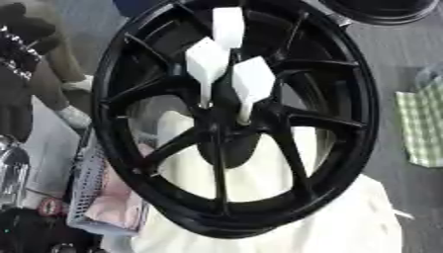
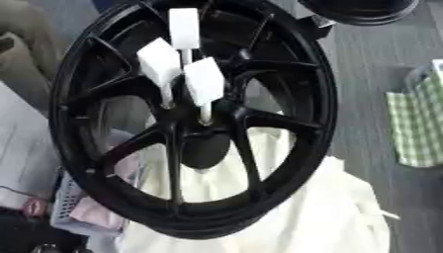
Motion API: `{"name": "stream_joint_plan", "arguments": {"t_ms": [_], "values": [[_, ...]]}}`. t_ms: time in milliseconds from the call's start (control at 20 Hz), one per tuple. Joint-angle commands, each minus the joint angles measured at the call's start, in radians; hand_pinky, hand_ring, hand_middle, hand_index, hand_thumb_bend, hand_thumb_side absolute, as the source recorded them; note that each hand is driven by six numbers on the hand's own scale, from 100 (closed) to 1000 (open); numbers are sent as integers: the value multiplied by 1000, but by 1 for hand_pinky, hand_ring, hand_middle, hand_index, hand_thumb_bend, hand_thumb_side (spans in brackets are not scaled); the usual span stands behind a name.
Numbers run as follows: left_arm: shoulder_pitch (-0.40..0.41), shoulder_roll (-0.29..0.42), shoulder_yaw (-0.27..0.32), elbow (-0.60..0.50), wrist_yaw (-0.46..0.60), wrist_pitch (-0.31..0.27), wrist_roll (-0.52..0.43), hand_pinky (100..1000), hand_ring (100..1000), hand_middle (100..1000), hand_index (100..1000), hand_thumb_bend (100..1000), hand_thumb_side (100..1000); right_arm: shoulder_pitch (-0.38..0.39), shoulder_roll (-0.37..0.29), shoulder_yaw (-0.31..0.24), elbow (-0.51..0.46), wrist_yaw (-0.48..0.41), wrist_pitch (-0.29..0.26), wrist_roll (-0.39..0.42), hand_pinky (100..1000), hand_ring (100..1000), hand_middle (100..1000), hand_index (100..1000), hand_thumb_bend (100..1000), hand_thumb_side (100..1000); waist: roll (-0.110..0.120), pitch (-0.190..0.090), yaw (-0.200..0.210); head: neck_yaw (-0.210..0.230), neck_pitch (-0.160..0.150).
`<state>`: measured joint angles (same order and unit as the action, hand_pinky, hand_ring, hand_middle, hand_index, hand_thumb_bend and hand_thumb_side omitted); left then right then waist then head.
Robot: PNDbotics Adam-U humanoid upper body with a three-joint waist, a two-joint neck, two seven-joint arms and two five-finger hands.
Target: Pull the pin out of the wheel hub.
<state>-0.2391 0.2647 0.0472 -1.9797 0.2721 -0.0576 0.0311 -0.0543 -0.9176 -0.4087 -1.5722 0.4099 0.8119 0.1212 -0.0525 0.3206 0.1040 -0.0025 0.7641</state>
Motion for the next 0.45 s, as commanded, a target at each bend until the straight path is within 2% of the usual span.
{"name": "stream_joint_plan", "arguments": {"t_ms": [50,100,200,250,450], "values": [[-8,12,1,-20,5,-2,-5,806,756,632,787,100,709,-23,-29,-28,-56,3,-9,-48,759,829,806,884,100,100,-1,-29,0,-1,6],[-9,11,0,-20,6,-2,-5,806,756,632,786,100,709,-35,-29,-27,-79,5,-17,-64,741,798,779,869,100,132,-1,-29,1,-1,6],[-10,12,-1,-20,7,-3,-5,806,756,631,785,100,708,-62,-30,-17,-127,-8,-41,-95,718,762,744,846,100,361,1,-29,4,-4,6],[-11,12,-2,-20,8,-2,-3,806,756,631,785,100,708,-79,-32,-10,-151,-19,-55,-110,710,752,735,841,100,447,2,-29,7,-5,6],[-20,13,-8,-20,10,-3,-5,805,756,630,785,100,705,-158,-30,21,-245,-74,-112,-168,680,705,695,819,100,450,6,-29,16,-11,3]]}}
